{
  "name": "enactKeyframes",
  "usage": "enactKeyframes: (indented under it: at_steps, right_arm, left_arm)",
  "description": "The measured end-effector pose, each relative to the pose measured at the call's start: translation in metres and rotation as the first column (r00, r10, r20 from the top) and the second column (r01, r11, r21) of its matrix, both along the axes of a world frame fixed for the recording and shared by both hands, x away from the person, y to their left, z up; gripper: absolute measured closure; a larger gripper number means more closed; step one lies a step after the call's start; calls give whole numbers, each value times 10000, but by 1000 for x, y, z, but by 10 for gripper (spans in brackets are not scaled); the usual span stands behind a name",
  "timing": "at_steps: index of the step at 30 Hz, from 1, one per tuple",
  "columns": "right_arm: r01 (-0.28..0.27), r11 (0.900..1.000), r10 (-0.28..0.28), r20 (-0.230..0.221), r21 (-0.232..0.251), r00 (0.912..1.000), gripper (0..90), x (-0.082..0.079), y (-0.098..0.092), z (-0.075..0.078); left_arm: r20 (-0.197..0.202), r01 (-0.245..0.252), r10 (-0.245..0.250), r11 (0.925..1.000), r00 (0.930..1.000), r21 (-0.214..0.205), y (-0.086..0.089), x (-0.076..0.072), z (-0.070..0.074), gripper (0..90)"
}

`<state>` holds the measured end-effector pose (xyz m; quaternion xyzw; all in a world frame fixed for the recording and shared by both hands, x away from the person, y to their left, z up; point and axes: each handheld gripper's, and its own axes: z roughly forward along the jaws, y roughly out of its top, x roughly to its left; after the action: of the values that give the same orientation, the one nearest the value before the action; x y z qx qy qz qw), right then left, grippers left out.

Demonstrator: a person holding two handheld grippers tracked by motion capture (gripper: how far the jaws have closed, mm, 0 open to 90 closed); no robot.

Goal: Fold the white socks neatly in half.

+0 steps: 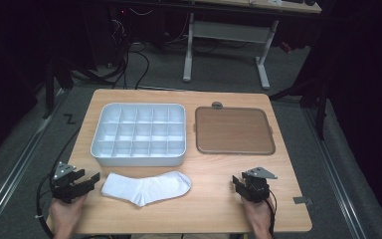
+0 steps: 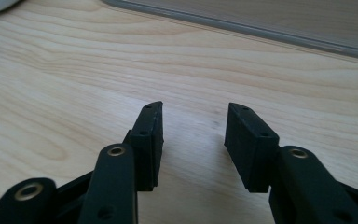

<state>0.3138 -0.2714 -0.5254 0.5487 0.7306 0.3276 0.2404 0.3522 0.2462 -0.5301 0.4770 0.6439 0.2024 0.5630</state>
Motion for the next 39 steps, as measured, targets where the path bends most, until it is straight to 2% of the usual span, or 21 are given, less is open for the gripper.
enactKeyframes:
  at_steps: [3,5,12,13,15,16,18,19,21,24,26,30,32,35,39]
  right_arm:
    - [-293,9991,293,11,318,9996,603,-2,7,3]
    - [-500,9977,499,21,462,9988,609,-3,13,4]
    - [-1461,9876,1453,167,579,9892,621,-5,41,9]
    - [-1461,9876,1453,167,579,9892,621,-5,41,9]
    - [-1753,9826,1743,220,611,9845,624,-4,50,12]
    - [-2064,9765,2051,280,615,9783,625,-4,60,14]
    - [-2335,9708,2322,288,542,9722,626,-4,70,15]
    - [-2460,9686,2452,263,365,9691,625,-3,75,14]
    - [-2595,9651,2595,41,349,9657,625,-1,84,12]
    - [-2804,9592,2803,71,367,9599,624,0,94,11]
    - [-2865,9562,2869,19,600,9580,620,1,101,11]
    - [-3282,9433,3284,54,488,9445,604,4,116,13]
    - [-3361,9410,3363,38,392,9418,590,7,122,14]
    - [-3372,9401,3380,-93,494,9411,589,11,129,14]
    - [-3372,9406,3383,-251,392,9407,589,13,135,12]
  left_arm:
    - [94,253,-252,9996,9996,-96,-5,-5,6,361]
    - [79,432,-430,9986,9990,-308,-9,-8,9,360]
    - [-106,1115,-1123,9920,9936,-585,-25,-16,14,360]
    - [-106,1115,-1123,9920,9936,-585,-25,-16,14,360]
    - [-208,1246,-1264,9895,9918,-736,-29,-17,13,360]
    - [-421,1240,-1274,9895,9910,-744,-33,-17,12,360]
    - [-553,1255,-1298,9892,9900,-751,-36,-17,11,351]
    - [-527,1292,-1331,9890,9897,-716,-37,-17,10,347]
    - [-590,1314,-1364,9880,9889,-809,-39,-17,9,346]
    - [-741,1375,-1419,9886,9871,-617,-43,-15,6,343]
    - [-824,1404,-1439,9890,9862,-473,-46,-15,6,340]
    - [-750,1384,-1406,9898,9872,-341,-49,-16,7,339]
    - [-911,1297,-1322,9910,9870,-327,-51,-15,4,341]
    - [-1087,1129,-1124,9936,9877,-13,-53,-14,1,357]
    - [-1119,1117,-1096,9937,9877,128,-54,-14,0,371]
